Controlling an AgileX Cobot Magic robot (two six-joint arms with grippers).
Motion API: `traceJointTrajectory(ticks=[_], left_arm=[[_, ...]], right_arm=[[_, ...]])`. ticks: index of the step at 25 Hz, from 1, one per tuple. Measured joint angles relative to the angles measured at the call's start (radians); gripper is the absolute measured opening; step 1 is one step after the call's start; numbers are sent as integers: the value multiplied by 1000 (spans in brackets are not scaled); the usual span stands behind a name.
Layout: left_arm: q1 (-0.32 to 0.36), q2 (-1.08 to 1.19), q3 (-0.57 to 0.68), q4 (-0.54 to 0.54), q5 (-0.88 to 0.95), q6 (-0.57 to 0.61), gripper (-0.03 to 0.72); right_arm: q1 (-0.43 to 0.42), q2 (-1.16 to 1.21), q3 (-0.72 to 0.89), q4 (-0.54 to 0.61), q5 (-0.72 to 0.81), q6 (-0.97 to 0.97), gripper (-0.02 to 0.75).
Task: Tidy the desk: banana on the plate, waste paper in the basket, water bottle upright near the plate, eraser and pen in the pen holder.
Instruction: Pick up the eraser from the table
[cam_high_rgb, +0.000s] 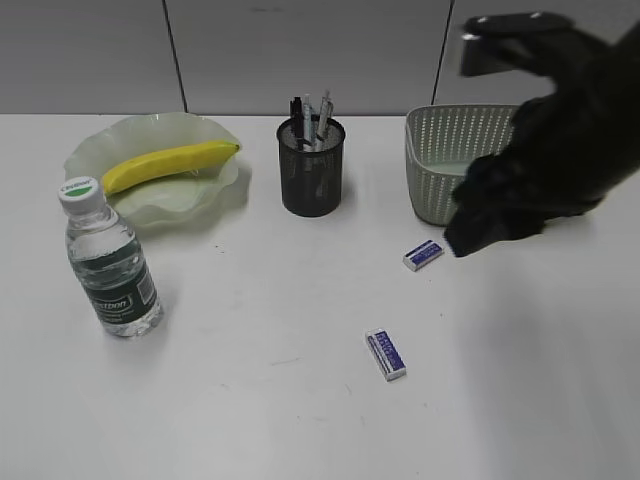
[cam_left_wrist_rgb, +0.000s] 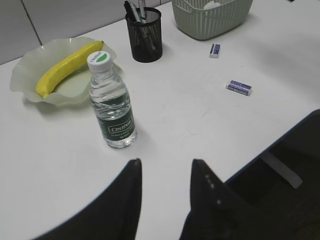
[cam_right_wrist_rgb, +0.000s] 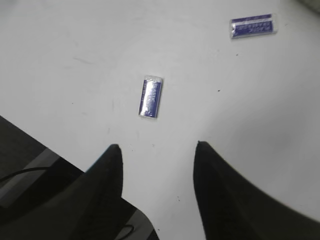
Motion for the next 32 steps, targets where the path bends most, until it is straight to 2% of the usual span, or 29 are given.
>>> traceJointTrajectory(ticks=[4,10,16,22,24,27,32], left_arm=[[0,0,0,0,0,-1,249],[0,0,0,0,0,-1,249],[0,0,0,0,0,-1,249],[0,0,0,0,0,-1,249],[0,0,0,0,0,-1,249],[0,0,0,1,0,-1,249],[0,0,0,4,0,-5,249]], right_arm=[[59,247,-124,-11,39,54,375],[184,521,-233,-113,48,216,380],[198,677,-280,-131,50,353,381],[196,721,-283,-144,18,377,380],[195,735,-283,-144,12,379,341],[195,740,-285,-160,12,379,193],[195,733,-332,-205,23,379,197]])
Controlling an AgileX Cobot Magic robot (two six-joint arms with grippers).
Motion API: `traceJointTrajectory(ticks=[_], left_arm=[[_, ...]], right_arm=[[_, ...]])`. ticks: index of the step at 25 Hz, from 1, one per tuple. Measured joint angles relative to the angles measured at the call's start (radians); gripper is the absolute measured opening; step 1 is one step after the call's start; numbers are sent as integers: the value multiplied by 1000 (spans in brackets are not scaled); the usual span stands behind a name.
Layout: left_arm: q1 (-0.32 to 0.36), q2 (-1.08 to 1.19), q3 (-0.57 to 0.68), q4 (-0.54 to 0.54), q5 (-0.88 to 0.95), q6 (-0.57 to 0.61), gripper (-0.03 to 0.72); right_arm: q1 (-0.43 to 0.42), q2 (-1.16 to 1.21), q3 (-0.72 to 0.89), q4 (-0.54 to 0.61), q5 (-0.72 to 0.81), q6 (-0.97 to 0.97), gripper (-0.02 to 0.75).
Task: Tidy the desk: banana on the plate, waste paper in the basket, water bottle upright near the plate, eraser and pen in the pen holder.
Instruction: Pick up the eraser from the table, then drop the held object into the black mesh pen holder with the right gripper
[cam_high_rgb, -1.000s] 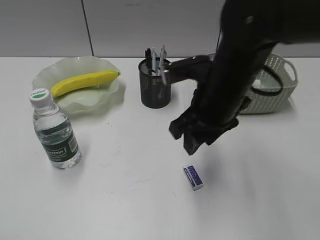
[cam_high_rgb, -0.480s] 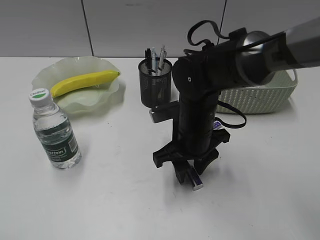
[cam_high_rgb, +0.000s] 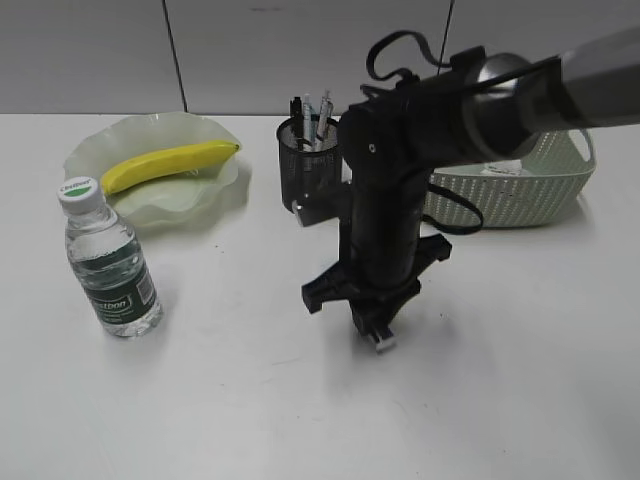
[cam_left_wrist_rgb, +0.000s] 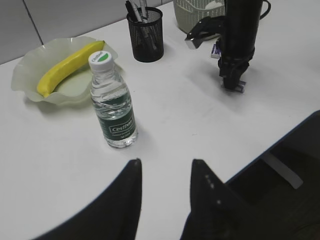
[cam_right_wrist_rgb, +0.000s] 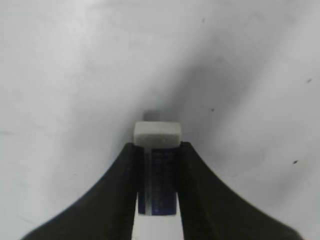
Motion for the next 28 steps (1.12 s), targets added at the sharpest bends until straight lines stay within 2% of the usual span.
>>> traceJointTrajectory(ticks=[5,13,18,22,28], left_arm=[[0,0,0,3,0,-3,249],[0,0,0,3,0,-4,249],[0,0,0,5,0,-4,249],[0,0,0,5,0,-4,249],[0,0,0,5,0,-4,249]], right_arm=[[0,-87,-80,-35,-120,1,197],[-16,-134,-120,-256,-612,4,197],[-84,-81,-120,-265,-831,7,197],[-127,-41,-120,-259,-903,8,197],[-131,25,-120,-256,-955,8,202]])
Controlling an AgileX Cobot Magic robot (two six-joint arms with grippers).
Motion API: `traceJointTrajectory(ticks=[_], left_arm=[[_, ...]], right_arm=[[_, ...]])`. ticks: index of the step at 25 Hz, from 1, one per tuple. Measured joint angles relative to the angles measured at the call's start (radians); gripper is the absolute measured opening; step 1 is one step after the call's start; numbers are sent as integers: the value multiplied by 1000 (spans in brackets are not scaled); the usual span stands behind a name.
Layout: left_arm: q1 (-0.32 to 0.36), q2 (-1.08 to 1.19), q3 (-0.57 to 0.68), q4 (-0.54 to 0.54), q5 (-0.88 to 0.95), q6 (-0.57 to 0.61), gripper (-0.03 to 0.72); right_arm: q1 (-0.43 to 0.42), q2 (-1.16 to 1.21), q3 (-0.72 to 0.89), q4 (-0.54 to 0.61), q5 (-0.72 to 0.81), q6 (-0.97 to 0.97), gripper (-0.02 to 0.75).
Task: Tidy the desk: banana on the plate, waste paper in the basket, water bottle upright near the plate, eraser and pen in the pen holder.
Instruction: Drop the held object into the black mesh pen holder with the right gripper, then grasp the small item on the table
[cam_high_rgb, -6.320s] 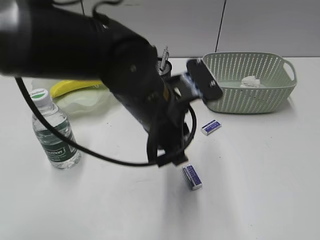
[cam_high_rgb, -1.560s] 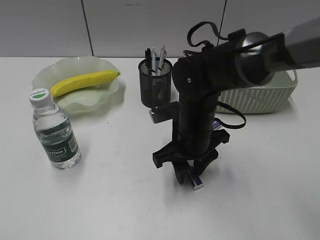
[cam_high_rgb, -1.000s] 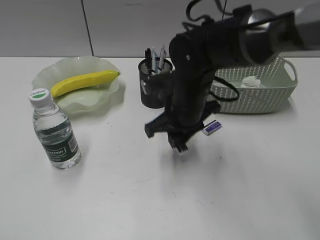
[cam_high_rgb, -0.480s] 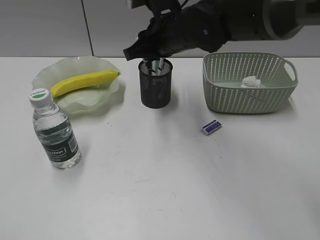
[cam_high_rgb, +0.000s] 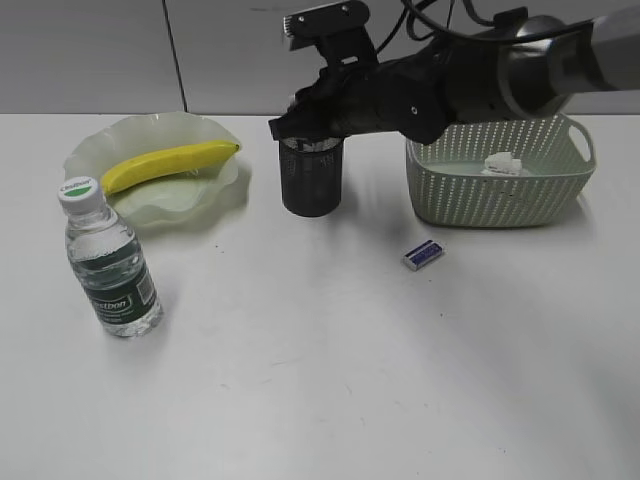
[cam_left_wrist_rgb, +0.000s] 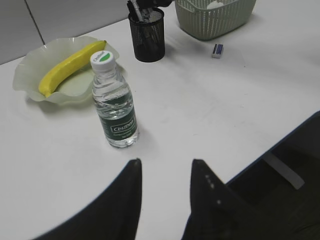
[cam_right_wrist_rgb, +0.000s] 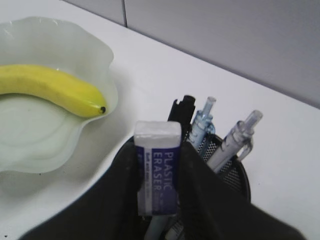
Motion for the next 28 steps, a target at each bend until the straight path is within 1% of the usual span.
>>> traceJointTrajectory(ticks=[2,5,7,10,12,14,16,17,19,21,23,28], left_arm=[[0,0,0,0,0,0,249],[0,0,0,0,0,0,249],[0,0,0,0,0,0,249],[0,0,0,0,0,0,249],[0,0,0,0,0,0,249],[0,0,0,0,0,0,249],[0,0,0,0,0,0,249],[0,0,0,0,0,0,249],[0,0,0,0,0,0,249],[0,0,0,0,0,0,249],[0,0,0,0,0,0,249],[0,0,0,0,0,0,249]], right_arm=[[-2,13,1,0,-2,0,237],[-8,13,1,0,-22,0,343],[-9,7,1,0,-25,0,395],[-9,-28,1,0,-16,0,425],[-9,-74,1,0,36,0,429],[-9,-140,1,8,152,0,431],[-9,-226,1,8,320,0,433],[-9,-269,1,8,442,-2,433],[-9,-341,5,8,611,-22,417],[-9,-418,46,22,718,-61,396],[-9,-515,125,55,771,-92,377],[-9,-792,408,130,860,-121,344]])
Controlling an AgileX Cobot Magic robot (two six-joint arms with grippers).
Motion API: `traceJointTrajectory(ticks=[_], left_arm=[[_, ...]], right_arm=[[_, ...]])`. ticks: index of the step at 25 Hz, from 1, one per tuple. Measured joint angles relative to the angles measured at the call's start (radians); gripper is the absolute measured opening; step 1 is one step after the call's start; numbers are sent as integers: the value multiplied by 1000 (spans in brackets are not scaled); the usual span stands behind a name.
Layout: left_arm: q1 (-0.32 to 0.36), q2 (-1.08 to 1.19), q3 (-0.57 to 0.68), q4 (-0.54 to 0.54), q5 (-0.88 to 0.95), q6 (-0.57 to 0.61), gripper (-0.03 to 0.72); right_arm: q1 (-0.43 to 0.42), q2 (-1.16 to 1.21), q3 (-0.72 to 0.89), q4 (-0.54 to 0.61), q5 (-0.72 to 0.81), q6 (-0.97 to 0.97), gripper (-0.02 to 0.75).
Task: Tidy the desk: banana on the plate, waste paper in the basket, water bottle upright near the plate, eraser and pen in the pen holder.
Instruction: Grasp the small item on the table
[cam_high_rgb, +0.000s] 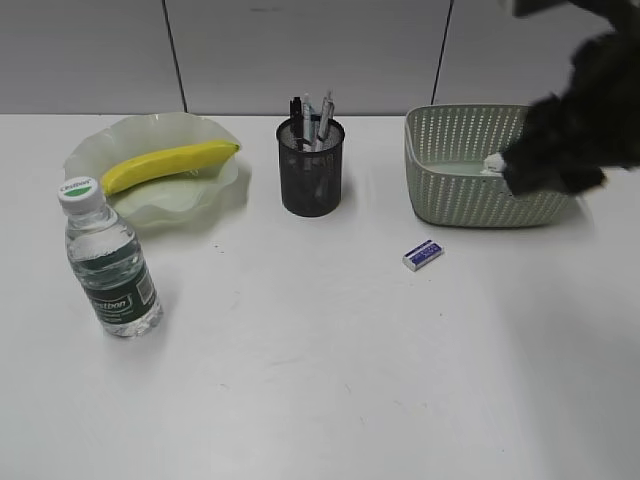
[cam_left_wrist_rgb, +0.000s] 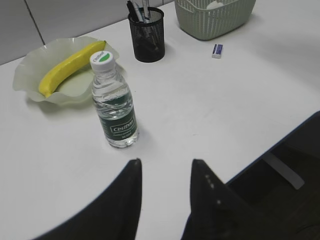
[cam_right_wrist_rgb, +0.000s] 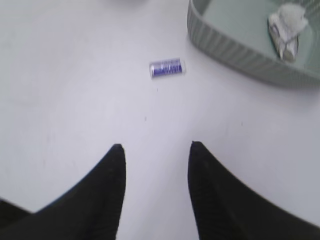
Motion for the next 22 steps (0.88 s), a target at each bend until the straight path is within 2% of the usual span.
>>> traceJointTrajectory(ticks=[11,18,22], left_arm=[[0,0,0,1,0,0,249],[0,20,0,1,-2,0,249],[0,198,-8,-27,-17,0,249]], right_arm=[[0,-700,524,50,191,-37,333],[0,-1128,572,48,247,-62,332],[0,-1338,572,48,249,-63,331]])
